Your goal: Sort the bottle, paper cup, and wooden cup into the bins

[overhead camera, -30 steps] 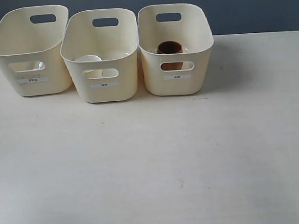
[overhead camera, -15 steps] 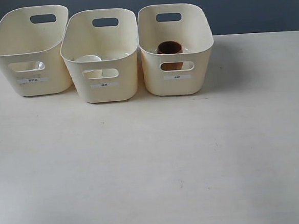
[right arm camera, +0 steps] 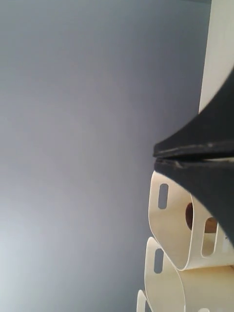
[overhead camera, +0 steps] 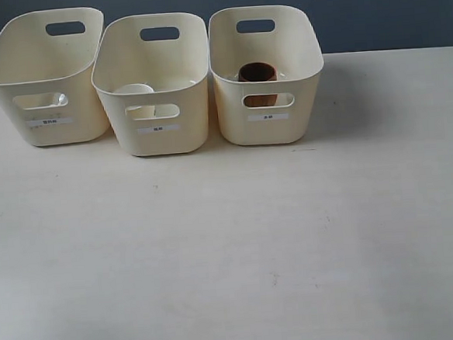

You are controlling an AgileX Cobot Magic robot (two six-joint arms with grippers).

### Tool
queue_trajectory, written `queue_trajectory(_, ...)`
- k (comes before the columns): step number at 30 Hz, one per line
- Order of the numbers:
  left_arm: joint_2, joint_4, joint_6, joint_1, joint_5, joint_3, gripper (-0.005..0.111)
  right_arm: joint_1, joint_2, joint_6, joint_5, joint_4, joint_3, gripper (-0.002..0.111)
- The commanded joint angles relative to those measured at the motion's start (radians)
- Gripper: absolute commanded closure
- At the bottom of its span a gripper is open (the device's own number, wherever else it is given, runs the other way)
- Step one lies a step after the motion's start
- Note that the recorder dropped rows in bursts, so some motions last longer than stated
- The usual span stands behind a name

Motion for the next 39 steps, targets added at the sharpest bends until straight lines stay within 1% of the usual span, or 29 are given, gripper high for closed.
queue_trajectory(1, -0.005, 0.000, -0.001, -0.003, -0.006, -0.004, 0.107, -0.005, -0.006, 0.007, -0.008, -0.002, 0.003, 0.109)
queue_trajectory(3, -0.005, 0.000, -0.001, -0.003, -0.006, -0.004, 0.107, -0.005, -0.006, -0.039, -0.005, 0.023, 0.016, 0.109)
queue_trajectory(4, -0.005, 0.000, -0.001, -0.003, -0.006, -0.004, 0.107, -0.005, -0.006, -0.135, 0.000, 0.119, 0.027, 0.109)
queue_trajectory(9, -0.005, 0.000, -0.001, -0.003, -0.006, -0.004, 0.107, -0.005, -0.006, -0.712, -0.018, 0.727, 0.082, 0.109)
queue_trajectory(11, -0.005, 0.000, -0.001, -0.003, -0.006, -0.004, 0.107, -0.001, -0.006, -0.935, 0.025, 0.989, 0.095, 0.109)
queue_trajectory(13, -0.005, 0.000, -0.001, -0.003, -0.006, -0.004, 0.107, 0.007, -0.006, -1.239, 0.067, 1.287, 0.104, 0.109)
queue_trajectory(14, -0.005, 0.000, -0.001, -0.003, -0.006, -0.004, 0.107, 0.016, -0.006, -1.375, 0.101, 1.402, 0.104, 0.109)
queue_trajectory(15, -0.005, 0.000, -0.001, -0.003, -0.006, -0.004, 0.107, 0.021, -0.006, -1.448, 0.137, 1.456, 0.106, 0.109)
queue_trajectory(17, -0.005, 0.000, -0.001, -0.003, -0.006, -0.004, 0.107, 0.026, -0.006, -1.485, 0.197, 1.472, 0.108, 0.109)
queue_trajectory(22, -0.005, 0.000, -0.001, -0.003, -0.006, -0.004, 0.107, 0.028, -0.006, -1.487, 0.329, 1.464, 0.108, 0.109)
queue_trajectory(26, -0.005, 0.000, -0.001, -0.003, -0.006, -0.004, 0.107, 0.028, -0.006, -1.487, 0.382, 1.457, 0.108, 0.109)
queue_trajectory(28, -0.005, 0.000, -0.001, -0.003, -0.006, -0.004, 0.107, 0.028, -0.006, -1.505, 0.384, 1.457, 0.114, 0.109)
queue_trajectory(32, -0.005, 0.000, -0.001, -0.003, -0.006, -0.004, 0.107, 0.028, -0.006, -1.542, 0.274, 1.461, 0.163, 0.109)
queue_trajectory(34, -0.005, 0.000, -0.001, -0.003, -0.006, -0.004, 0.107, 0.028, -0.006, -1.544, 0.308, 1.485, 0.163, 0.109)
queue_trajectory(39, -0.005, 0.000, -0.001, -0.003, -0.006, -0.004, 0.107, 0.028, -0.006, -1.594, 0.305, 1.511, 0.163, 0.109)
